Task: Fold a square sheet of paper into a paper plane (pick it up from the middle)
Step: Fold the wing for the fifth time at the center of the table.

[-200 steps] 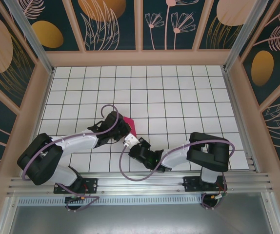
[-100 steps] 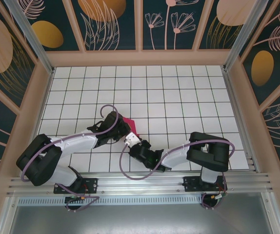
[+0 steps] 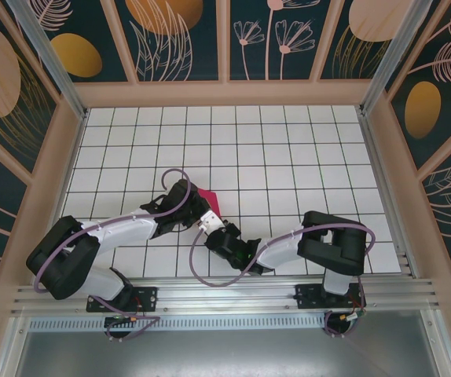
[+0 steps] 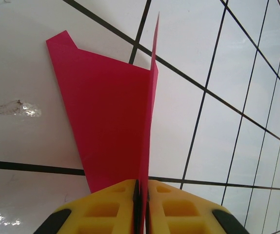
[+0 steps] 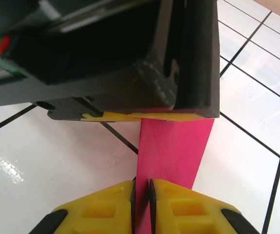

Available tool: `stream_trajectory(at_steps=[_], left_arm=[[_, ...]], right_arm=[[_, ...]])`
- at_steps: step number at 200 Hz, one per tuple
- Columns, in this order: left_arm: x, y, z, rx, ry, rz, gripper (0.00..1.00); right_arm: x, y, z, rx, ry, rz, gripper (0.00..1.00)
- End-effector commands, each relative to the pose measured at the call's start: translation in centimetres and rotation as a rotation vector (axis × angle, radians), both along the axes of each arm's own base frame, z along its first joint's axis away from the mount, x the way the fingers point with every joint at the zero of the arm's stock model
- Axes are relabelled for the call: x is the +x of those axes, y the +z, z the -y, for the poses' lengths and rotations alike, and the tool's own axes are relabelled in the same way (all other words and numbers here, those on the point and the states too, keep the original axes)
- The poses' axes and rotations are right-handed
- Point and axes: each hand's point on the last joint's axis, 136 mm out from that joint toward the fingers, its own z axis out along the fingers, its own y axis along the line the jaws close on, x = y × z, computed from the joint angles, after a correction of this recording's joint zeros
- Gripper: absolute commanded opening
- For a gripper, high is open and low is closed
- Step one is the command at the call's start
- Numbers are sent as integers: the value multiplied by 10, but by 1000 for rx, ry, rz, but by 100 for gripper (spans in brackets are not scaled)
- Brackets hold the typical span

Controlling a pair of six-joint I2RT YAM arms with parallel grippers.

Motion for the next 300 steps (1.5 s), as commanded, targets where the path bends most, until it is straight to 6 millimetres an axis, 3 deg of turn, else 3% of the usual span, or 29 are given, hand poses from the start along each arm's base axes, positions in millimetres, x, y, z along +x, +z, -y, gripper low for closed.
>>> stream_trajectory(at_steps=[1, 68, 143, 160, 183, 230, 264, 300], left_arm=[[-1, 1, 2, 10, -10, -8, 16], [-1, 1, 3, 11, -14, -9, 16], [0, 3, 3, 12, -13, -4, 16], [0, 4, 1, 16, -9, 1, 16], [2, 13, -4, 30, 5, 28, 25], [9, 52, -32, 81, 84, 165, 59], [7, 66, -43, 66, 120, 224, 63], [5, 67, -37, 29, 98, 238, 62]], right_arm=[[4, -3, 6, -3, -44, -7, 19], [3, -7, 10, 2, -60, -25, 24], [1, -11, 14, -2, -65, -35, 13], [1, -11, 14, 5, -68, -40, 4], [0, -9, 12, 45, -67, -67, 0], [1, 3, 8, 285, -45, -257, 0], [-1, 12, 6, 448, -15, -393, 0], [-3, 18, 8, 618, -6, -519, 0]])
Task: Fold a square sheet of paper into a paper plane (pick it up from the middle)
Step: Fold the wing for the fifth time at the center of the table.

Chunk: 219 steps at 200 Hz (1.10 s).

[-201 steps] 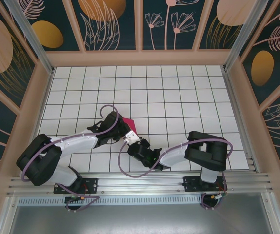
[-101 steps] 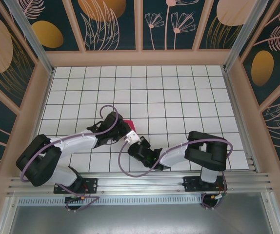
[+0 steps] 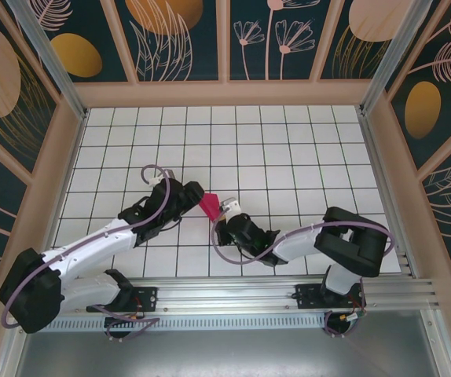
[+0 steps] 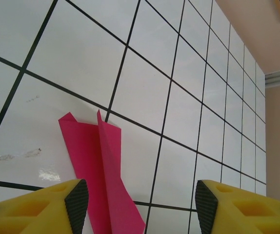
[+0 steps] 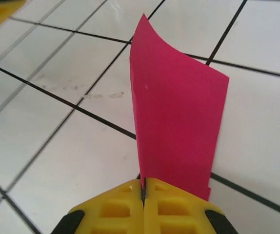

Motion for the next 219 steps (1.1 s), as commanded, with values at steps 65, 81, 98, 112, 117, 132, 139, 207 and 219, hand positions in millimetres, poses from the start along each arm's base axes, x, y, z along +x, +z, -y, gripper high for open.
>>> stream_trajectory(at_steps=[65, 81, 98, 112, 117, 132, 139, 207, 219], left_arm=[[-9, -21, 10, -38, -55, -23, 61], [-9, -22, 14, -47, -72, -26, 60], [-10, -23, 19, -61, -98, -24, 58], [-11, -24, 24, -84, -117, -23, 57], [-12, -24, 26, -91, -128, -21, 57], [-13, -26, 33, -117, -153, -23, 56], [-14, -27, 36, -130, -168, -24, 56], [-14, -35, 75, -225, -325, -31, 57], [-13, -38, 79, -226, -335, -39, 57]], right_arm=[[-8, 12, 3, 426, -48, -292, 0], [-6, 8, 6, 463, -65, -343, 0], [-7, 1, 8, 497, -63, -422, 0], [-8, -4, 9, 526, -63, -478, 0], [-8, -6, 9, 531, -65, -497, 0], [-8, -11, 10, 549, -80, -544, 0], [-7, -13, 11, 558, -86, -556, 0], [-5, -17, 22, 606, -130, -620, 0], [-5, -17, 22, 606, -132, -627, 0]])
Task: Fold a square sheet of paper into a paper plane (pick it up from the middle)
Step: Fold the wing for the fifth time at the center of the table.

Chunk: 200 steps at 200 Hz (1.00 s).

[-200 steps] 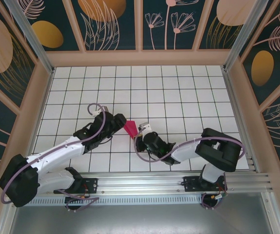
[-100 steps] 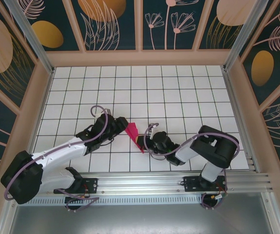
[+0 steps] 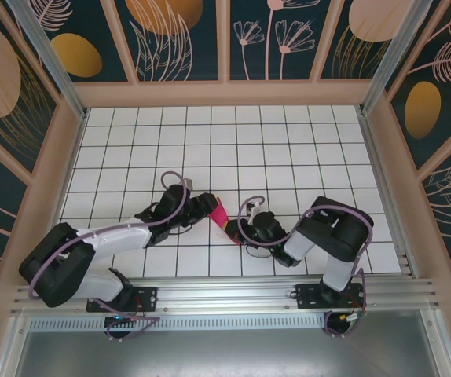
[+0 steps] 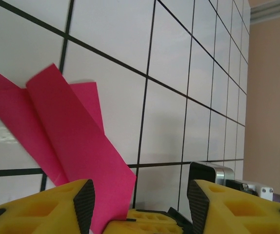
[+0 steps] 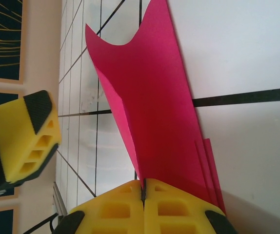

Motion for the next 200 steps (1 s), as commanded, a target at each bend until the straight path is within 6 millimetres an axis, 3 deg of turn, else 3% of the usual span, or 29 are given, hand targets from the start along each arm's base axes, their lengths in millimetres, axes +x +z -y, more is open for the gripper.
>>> stream_trajectory(at_steps=[1, 46, 112, 160, 200], left_arm=[[2, 12, 21, -67, -78, 43, 57], [4, -7, 28, -58, -91, 3, 57], [11, -16, 26, -31, -57, -5, 57], [12, -17, 25, -23, -50, -8, 56], [12, -16, 28, -26, -64, -6, 56]], right_arm=[[0, 9, -3, 58, 8, -11, 0], [1, 11, -7, 39, 27, -1, 0], [-3, 4, -3, -136, 95, 54, 30], [-3, 1, 6, -299, 119, 126, 36], [-2, 13, 6, -362, 150, 199, 39]])
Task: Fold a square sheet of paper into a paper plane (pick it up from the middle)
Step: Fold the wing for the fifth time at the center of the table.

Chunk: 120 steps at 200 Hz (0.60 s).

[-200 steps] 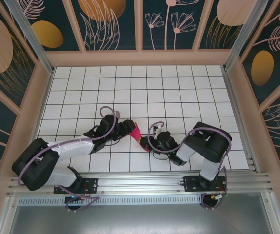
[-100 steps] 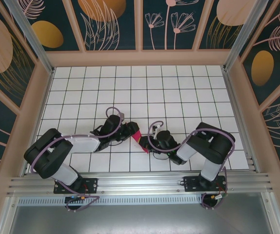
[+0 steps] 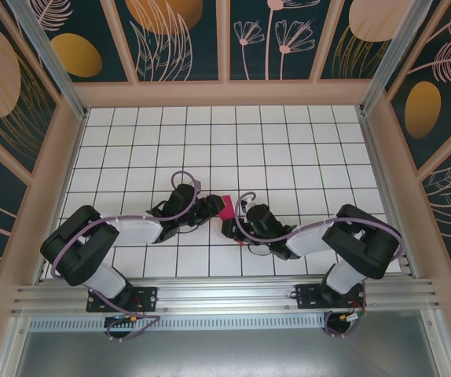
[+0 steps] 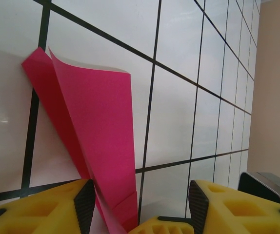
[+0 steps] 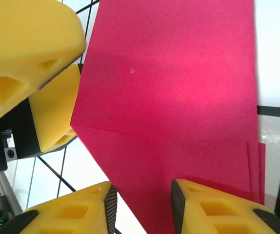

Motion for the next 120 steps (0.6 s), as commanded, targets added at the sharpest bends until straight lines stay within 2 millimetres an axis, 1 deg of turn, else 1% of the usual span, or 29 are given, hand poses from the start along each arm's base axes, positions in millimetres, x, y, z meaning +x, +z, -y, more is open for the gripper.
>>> stream_trajectory(at_steps=[1, 26, 43, 49, 64, 82, 95, 120], left_arm=[[7, 10, 10, -19, -15, 36, 55], [6, 5, 12, -5, -23, 12, 53], [5, 2, 13, -1, -32, -6, 50], [4, 0, 13, 2, -32, -15, 48], [5, -1, 14, 6, -33, -20, 46], [5, 0, 13, 7, -28, -23, 40], [6, 3, 13, 6, -24, -20, 35], [8, 3, 13, 35, -21, -42, 28]], right_arm=[[4, 8, 2, -88, 26, 80, 39], [6, 21, 5, -113, 35, 157, 41], [4, 21, 9, -151, 63, 196, 44], [6, 20, 14, -178, 54, 218, 44], [5, 26, 18, -209, 67, 289, 44], [5, 32, 28, -263, 55, 378, 44], [2, 30, 32, -315, 78, 424, 44], [-8, 29, 30, -439, 140, 547, 45]])
